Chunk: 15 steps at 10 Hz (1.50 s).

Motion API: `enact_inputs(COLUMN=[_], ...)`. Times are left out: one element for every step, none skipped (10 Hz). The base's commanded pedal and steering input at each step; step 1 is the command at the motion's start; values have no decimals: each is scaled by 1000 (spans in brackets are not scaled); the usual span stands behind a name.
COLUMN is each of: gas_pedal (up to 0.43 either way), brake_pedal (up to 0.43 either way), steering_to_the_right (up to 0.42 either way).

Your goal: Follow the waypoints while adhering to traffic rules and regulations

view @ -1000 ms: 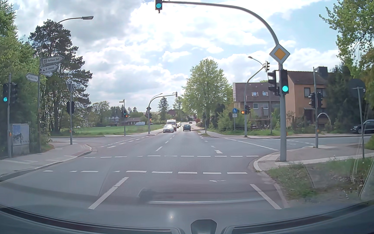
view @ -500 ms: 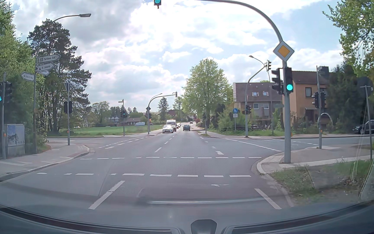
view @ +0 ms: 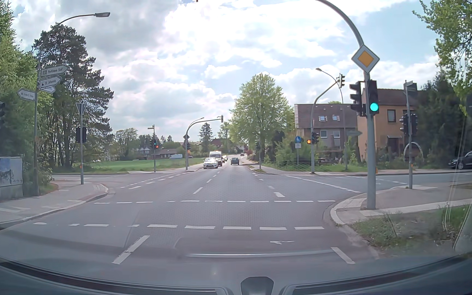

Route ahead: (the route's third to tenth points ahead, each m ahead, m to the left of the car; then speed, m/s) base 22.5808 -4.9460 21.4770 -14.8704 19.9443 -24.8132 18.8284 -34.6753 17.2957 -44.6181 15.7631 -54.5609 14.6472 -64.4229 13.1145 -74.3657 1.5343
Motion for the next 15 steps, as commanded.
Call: enact_inputs(gas_pedal=[79, 79, 87, 98, 98, 98, 98, 98, 98, 87, 87, 79, 28, 0, 0], brake_pedal=[0, 0, 0, 0, 0, 0, 0, 0, 0, 0, 0, 0, 0, 0, 0], steering_to_the_right=[2, 3, 4, 7, 9, 11, 12, 13, 16, 20, 24, 29, 36, 45, 53])
